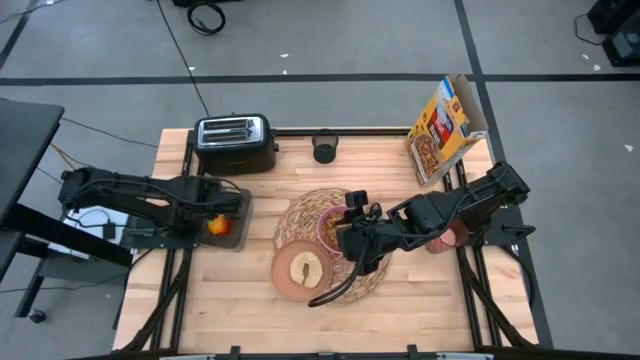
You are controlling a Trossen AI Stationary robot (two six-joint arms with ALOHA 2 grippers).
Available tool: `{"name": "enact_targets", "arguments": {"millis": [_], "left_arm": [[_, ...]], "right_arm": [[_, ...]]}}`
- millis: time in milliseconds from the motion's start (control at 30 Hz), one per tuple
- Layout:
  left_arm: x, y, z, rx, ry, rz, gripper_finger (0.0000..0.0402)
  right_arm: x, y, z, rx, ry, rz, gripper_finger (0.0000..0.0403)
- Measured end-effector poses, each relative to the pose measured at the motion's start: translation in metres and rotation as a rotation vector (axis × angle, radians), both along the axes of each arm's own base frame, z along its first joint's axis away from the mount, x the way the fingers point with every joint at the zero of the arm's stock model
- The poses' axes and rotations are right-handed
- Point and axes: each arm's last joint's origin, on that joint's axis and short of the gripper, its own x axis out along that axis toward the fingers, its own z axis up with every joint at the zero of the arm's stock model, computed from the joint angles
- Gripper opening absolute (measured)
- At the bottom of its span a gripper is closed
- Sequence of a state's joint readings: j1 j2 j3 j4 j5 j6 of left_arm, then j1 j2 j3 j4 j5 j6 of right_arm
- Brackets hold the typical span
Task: Arrange a breakfast setting
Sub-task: Put the red apple to the top left of the pink bowl
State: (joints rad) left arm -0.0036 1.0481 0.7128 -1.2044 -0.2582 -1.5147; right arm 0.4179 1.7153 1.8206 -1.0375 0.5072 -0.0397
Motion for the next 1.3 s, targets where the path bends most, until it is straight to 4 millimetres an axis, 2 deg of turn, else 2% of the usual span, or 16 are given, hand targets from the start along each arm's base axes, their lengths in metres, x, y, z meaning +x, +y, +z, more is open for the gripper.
{"name": "enact_targets", "arguments": {"millis": [233,400,500,700,900,1067,1200,1300], "left_arm": [[0.008,0.001,-0.012,-0.024,0.035,0.038,0.0327],[0.024,0.000,-0.024,-0.048,-0.071,0.024,0.0327],[0.030,0.000,-0.021,-0.053,-0.119,-0.009,0.0327],[0.037,0.000,-0.001,-0.068,-0.141,-0.085,0.0327],[0.035,-0.009,0.001,-0.139,-0.108,-0.126,0.0327],[0.029,-0.021,-0.014,-0.172,-0.070,-0.110,0.0327],[0.024,-0.021,-0.035,-0.216,-0.076,-0.068,0.0327],[0.024,-0.020,-0.043,-0.184,-0.113,-0.060,0.0327]], "right_arm": [[0.000,0.000,0.000,0.001,-0.004,0.004,0.0176],[0.001,0.000,0.000,0.000,-0.004,0.005,0.0176],[0.000,0.000,0.000,-0.001,-0.002,0.006,0.0176],[0.000,0.000,-0.001,-0.005,0.006,0.006,0.0176],[0.000,-0.001,-0.001,-0.008,0.014,0.004,0.0176],[0.000,-0.001,-0.001,-0.007,0.014,0.002,0.0176],[0.000,-0.001,-0.001,-0.007,0.015,0.002,0.0176],[-0.001,-0.001,-0.001,-0.008,0.016,0.003,0.0176]]}}
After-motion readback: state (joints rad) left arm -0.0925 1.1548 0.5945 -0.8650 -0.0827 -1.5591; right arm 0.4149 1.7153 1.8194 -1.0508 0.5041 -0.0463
